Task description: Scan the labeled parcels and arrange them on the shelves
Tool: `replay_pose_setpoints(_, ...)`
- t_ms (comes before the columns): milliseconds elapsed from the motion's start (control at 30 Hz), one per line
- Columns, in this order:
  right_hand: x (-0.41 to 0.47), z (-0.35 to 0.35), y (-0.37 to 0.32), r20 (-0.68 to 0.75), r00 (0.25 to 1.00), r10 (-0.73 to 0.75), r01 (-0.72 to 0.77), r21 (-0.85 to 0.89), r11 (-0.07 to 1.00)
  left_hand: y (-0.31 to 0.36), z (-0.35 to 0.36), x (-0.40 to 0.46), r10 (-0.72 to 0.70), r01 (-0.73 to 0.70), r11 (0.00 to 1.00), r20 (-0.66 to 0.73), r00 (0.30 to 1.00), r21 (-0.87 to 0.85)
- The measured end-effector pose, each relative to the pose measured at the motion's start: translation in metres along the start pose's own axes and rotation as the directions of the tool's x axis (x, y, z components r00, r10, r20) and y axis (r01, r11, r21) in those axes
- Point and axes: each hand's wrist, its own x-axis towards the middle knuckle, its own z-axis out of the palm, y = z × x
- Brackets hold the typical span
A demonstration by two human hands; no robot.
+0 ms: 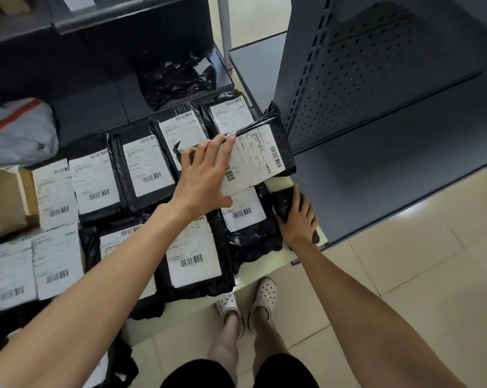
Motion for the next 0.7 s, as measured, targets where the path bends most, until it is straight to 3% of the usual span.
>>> replay_pose_setpoints(133,0.002,-0.009,0.003,-0.014,1.000,-0.001,0.001,0.038,0.999,-0.001,0.002,-0.005,-0.019,0.019,1.000,-0.010,1.000,-0.021)
replay_pose_setpoints(367,-0.002,-0.045,0.009,-0.039,0.999,0.001,-0.004,-0.069,0.998,-0.009,-0.014,-0.015,-0.063,0.061,0.998,-0.049,0.997,-0.035)
replay_pose_setpoints(467,-0.013,-0.073,-0.002,-0.057,0.998,-0.005,0.005,-0.014,1.000,-0.015,-0.026,-0.022,-0.092,0.088,0.994,-0.063,0.994,-0.068)
replay_pose_setpoints(700,-0.069,-0.129,-0.059,-0.031,0.976,-0.215,0.216,0.005,0.976,-0.039,-0.053,-0.040,-0.202,0.196,0.977,-0.062,0.977,-0.085)
